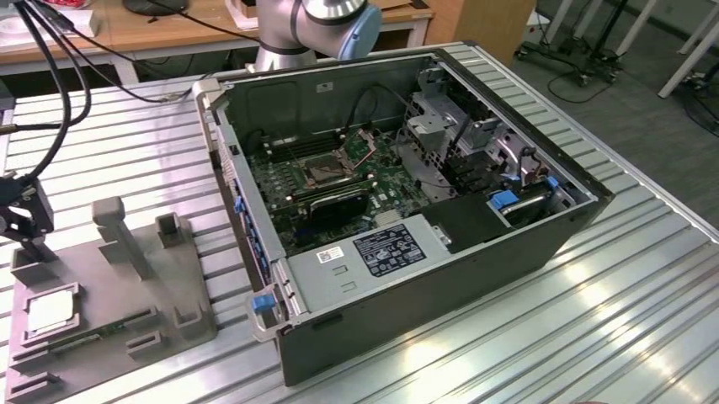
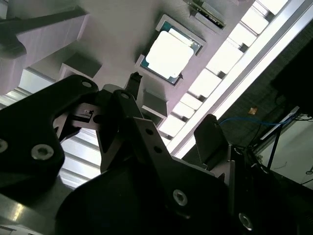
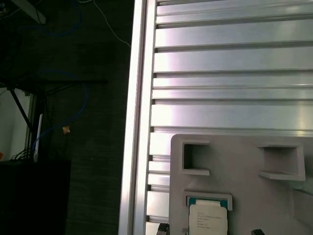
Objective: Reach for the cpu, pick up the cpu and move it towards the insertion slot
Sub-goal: 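Pick up the cpu and move it towards the insertion slot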
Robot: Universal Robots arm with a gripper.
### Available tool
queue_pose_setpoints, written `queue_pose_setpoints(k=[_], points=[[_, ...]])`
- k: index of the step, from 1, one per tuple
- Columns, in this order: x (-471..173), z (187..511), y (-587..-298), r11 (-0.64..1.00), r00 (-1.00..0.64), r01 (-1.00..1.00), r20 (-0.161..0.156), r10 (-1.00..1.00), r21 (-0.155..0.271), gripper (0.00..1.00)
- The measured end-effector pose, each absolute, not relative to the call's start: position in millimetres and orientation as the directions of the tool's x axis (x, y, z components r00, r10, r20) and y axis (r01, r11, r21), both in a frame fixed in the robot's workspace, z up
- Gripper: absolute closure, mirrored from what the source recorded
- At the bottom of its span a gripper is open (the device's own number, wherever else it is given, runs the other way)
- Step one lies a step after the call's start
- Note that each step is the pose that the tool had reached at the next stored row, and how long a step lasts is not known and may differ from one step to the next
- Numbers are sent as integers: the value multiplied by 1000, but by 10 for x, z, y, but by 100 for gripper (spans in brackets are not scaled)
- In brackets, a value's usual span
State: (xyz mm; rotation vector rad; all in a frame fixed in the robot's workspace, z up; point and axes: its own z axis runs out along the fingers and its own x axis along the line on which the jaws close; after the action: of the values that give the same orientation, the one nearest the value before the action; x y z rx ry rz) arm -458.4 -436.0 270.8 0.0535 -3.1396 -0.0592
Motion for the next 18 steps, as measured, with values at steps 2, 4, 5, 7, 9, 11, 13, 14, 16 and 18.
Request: queue_pose_setpoints(k=[2,4,5,7,9,11,13,14,16,18], points=[[-4584,2685,-4361,999,-999,-34,0,-34,38,29],[-4584,2669,-4361,999,-999,-34,0,-34,38,29],[-4584,2662,-4361,999,-999,-34,0,-34,38,29],[-4585,2657,-4361,999,-999,-34,1,-34,38,29],[-4584,2656,-4361,999,-999,-34,1,-34,38,29],[-4584,2655,-4361,999,-999,-34,0,-34,38,29],[-4584,2655,-4361,999,-999,-34,0,-34,38,29],[-4584,2654,-4361,999,-999,-34,0,-34,38,29],[-4584,2643,-4361,999,-999,-34,0,-34,39,29],[-4584,2620,-4366,999,-999,-36,0,-36,38,29]])
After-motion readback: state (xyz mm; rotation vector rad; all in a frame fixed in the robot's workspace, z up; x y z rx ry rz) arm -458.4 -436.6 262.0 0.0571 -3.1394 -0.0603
